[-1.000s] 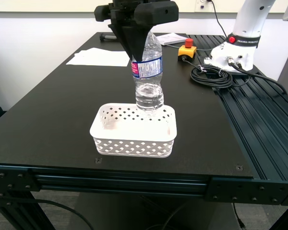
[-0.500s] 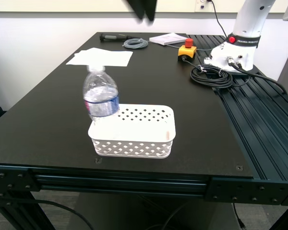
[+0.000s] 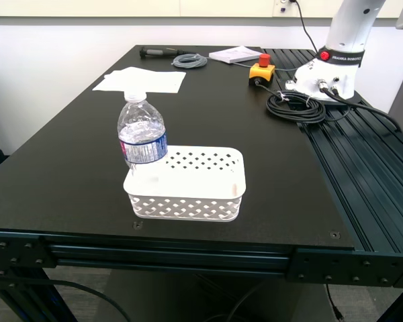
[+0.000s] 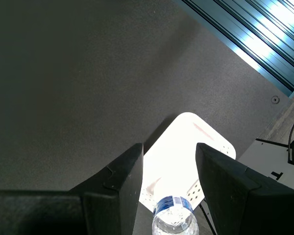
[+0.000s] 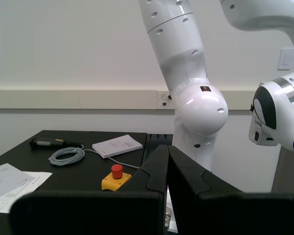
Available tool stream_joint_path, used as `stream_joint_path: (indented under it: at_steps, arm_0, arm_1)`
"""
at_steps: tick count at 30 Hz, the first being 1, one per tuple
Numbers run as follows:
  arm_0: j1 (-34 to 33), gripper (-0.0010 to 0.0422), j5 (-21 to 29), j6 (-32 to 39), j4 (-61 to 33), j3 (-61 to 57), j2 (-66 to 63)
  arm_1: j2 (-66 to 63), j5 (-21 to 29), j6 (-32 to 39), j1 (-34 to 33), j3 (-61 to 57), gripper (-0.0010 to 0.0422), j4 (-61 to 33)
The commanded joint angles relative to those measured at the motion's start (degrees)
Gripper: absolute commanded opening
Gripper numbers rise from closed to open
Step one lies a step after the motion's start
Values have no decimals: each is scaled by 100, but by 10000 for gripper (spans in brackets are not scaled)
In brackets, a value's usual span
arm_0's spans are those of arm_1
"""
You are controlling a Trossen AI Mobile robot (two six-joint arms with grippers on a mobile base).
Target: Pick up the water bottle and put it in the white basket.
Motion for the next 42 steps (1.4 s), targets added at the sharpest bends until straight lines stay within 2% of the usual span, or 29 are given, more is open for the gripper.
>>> stream_joint_path:
  at_steps: [1, 42]
  arm_0:
    - [2, 1, 4, 0, 22, 7, -2]
    - [2, 1, 4, 0, 22, 7, -2]
  arm_1:
    - [-2, -9, 13, 2, -2, 142, 7]
    - [-2, -7, 13, 2, -2, 142, 142]
